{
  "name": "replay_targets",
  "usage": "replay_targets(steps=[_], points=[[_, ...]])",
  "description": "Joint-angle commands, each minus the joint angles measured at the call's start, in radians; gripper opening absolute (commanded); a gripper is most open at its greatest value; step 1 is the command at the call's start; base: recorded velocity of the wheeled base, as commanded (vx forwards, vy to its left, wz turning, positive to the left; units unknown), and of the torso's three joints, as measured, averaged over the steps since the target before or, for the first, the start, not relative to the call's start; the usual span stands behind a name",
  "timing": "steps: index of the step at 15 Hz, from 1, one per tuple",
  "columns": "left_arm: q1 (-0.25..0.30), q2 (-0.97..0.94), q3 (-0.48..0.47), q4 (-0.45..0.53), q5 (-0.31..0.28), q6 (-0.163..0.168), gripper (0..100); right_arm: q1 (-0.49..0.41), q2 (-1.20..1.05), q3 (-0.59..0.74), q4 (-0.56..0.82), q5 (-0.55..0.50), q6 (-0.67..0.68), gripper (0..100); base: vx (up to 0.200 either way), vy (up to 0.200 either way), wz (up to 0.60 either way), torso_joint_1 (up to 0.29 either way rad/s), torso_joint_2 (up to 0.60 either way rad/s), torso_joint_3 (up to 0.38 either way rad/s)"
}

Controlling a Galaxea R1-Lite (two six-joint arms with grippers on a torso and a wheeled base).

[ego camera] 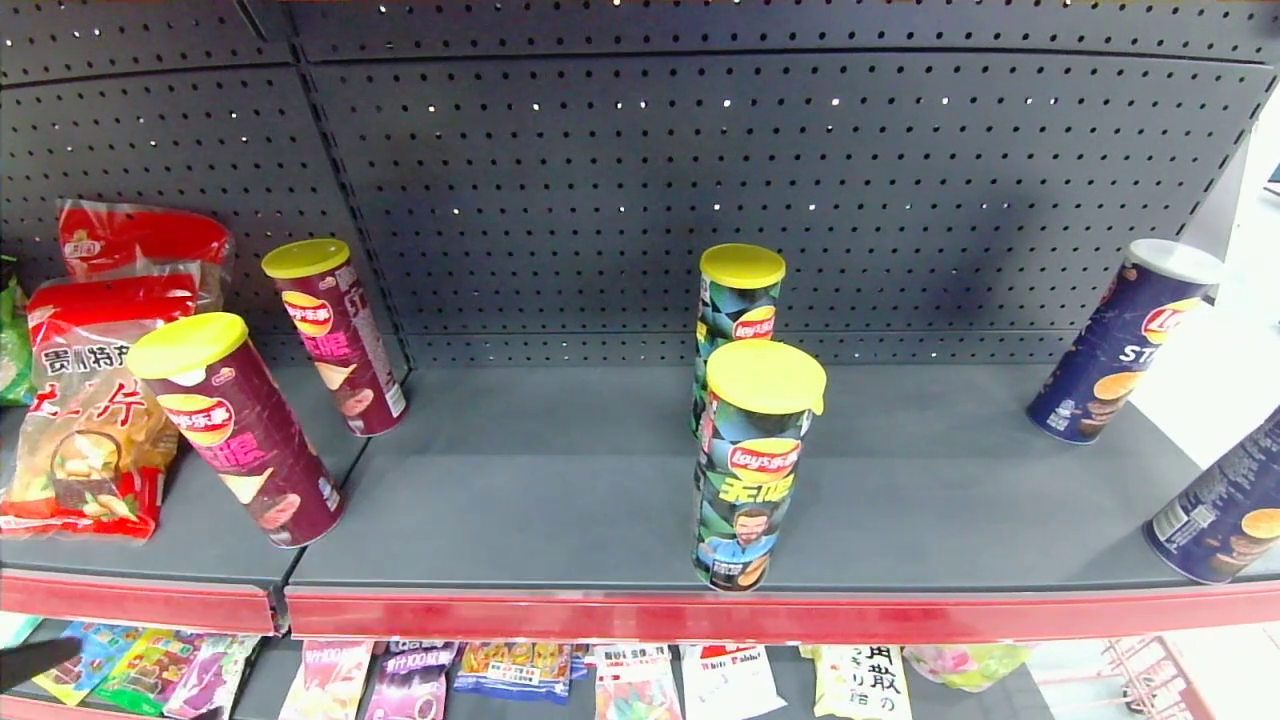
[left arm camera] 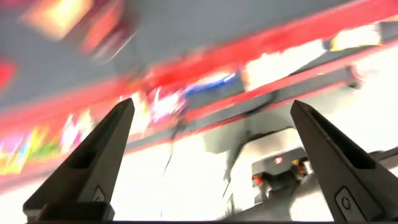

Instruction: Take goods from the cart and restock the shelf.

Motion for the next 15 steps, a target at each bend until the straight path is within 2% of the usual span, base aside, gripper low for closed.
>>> replay_targets(steps=[1,2,4,5,6,7,8,9,10,12,13,14,15], points=[[0.301,-0.395,-0.034,0.343,0.026,0.001,100,-0.018,-0.116,-0.001,0.088,-0.016,-0.024,100,0.000,0.000,0.00,0.000,0.00,0.000],[0.392,-0.475,-0.028,0.435,0.025,0.001,100,-0.018,-0.127,0.004,0.128,-0.021,-0.044,100,0.000,0.000,0.00,0.000,0.00,0.000],[0.467,-0.551,0.036,0.416,0.019,-0.002,100,-0.016,-0.128,0.039,0.040,0.042,-0.039,100,0.000,0.000,0.00,0.000,0.00,0.000],[0.481,-0.645,0.156,0.289,0.012,-0.001,100,-0.016,-0.128,0.125,-0.104,0.068,-0.028,100,0.000,0.000,0.00,0.000,0.00,0.000],[0.473,-0.738,0.252,0.163,0.003,0.018,100,-0.016,-0.127,0.179,-0.223,0.074,0.012,100,0.000,0.000,0.00,0.000,0.00,0.000],[0.450,-0.765,0.288,0.086,-0.024,0.032,100,-0.016,-0.127,0.208,-0.292,0.074,0.025,100,0.000,0.000,0.00,0.000,0.00,0.000],[0.453,-0.775,0.326,-0.007,-0.112,0.038,100,-0.018,-0.128,0.251,-0.377,0.045,-0.022,100,0.000,0.000,0.00,0.000,0.00,0.000],[0.453,-0.777,0.355,-0.069,-0.159,0.038,100,-0.018,-0.127,0.263,-0.423,-0.009,-0.036,100,0.000,0.000,0.00,0.000,0.00,0.000],[0.453,-0.777,0.429,-0.239,-0.196,0.038,100,-0.018,-0.127,0.265,-0.423,-0.085,-0.027,100,0.000,0.000,0.00,0.000,0.00,0.000],[0.453,-0.777,0.584,-0.538,-0.181,0.047,100,-0.016,-0.128,0.265,-0.424,-0.061,-0.024,100,0.000,0.000,0.00,0.000,0.00,0.000],[0.453,-0.777,0.593,-0.549,-0.167,0.041,100,-0.013,-0.128,0.265,-0.430,0.001,-0.016,100,0.000,0.000,0.00,0.000,0.00,0.000],[0.453,-0.777,0.593,-0.501,-0.155,0.035,100,0.001,-0.128,0.263,-0.427,0.037,-0.011,100,0.000,0.000,0.00,0.000,0.00,0.000],[0.453,-0.777,0.593,-0.512,-0.152,0.039,100,0.007,-0.128,0.266,-0.423,0.050,-0.010,100,0.000,0.000,0.00,0.000,0.00,0.000]])
